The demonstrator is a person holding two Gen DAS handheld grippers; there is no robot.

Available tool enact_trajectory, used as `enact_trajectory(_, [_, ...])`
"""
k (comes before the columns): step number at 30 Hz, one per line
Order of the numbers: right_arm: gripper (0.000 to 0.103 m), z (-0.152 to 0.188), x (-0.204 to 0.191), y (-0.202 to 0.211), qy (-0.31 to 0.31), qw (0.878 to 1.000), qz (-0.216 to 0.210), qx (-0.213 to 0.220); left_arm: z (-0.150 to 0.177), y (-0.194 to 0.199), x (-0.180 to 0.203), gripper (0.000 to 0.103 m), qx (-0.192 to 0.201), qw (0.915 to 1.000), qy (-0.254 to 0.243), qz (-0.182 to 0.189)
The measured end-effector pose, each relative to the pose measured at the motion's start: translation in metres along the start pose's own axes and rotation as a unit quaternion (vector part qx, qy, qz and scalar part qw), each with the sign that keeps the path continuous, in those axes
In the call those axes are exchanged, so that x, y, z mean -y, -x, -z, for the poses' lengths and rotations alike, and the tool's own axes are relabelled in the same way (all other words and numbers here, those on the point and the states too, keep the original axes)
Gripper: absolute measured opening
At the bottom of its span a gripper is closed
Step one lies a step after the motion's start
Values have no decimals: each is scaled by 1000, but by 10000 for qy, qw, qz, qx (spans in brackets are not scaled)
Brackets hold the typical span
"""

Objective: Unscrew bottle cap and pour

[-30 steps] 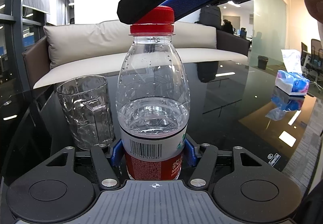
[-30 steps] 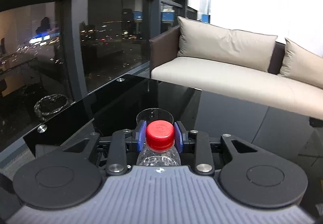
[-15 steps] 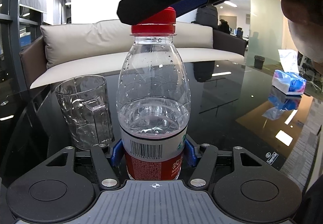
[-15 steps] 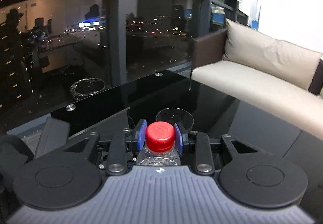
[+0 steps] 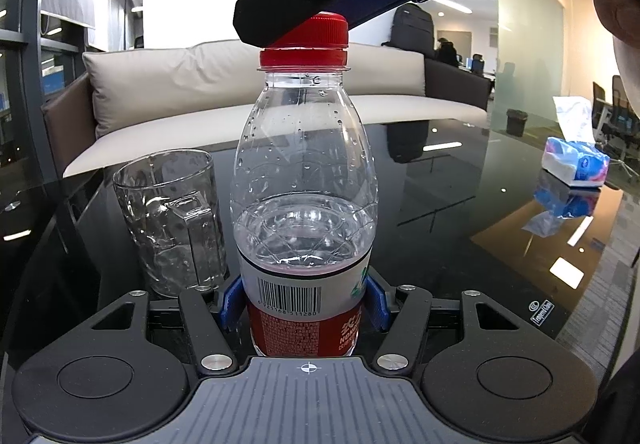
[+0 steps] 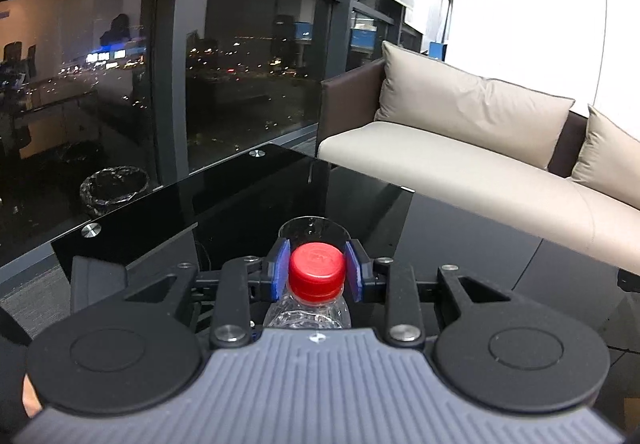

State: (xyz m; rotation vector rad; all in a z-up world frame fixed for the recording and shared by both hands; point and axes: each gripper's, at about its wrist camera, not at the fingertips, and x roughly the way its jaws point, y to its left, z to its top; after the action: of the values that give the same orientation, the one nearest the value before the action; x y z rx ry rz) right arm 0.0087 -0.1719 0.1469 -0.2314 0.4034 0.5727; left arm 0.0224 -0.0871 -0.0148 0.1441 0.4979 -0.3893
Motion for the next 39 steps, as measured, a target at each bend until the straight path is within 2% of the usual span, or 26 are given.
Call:
enact_trajectory(15, [31,-2,14,-7,275,9983,-506,-9,0,-1,0,55,8,10000,-22,29])
enact_trajectory(21, [31,-6,27,-10,626,9926,-1036,-41,0,-1,-2,55,5,10000,-16,71])
enact_trajectory(27, [32,-14,41,-13,1200,9790,-1640,-135,0,-2,-3,55,13,10000,-10,78])
enact_trajectory(30, [33,-18,33,-12,1266,9802,-1502,-254,0,-2,-3,55,8,10000,1,93])
enact_trajectory(34, [33,-18,10,0,1170,9901,-734,-238,0,-2,-3,55,-3,10000,16,88])
enact_trajectory(39, [33,-13,3,8,406,9985,-303,-229,1,-2,-3,55,-4,10000,35,69])
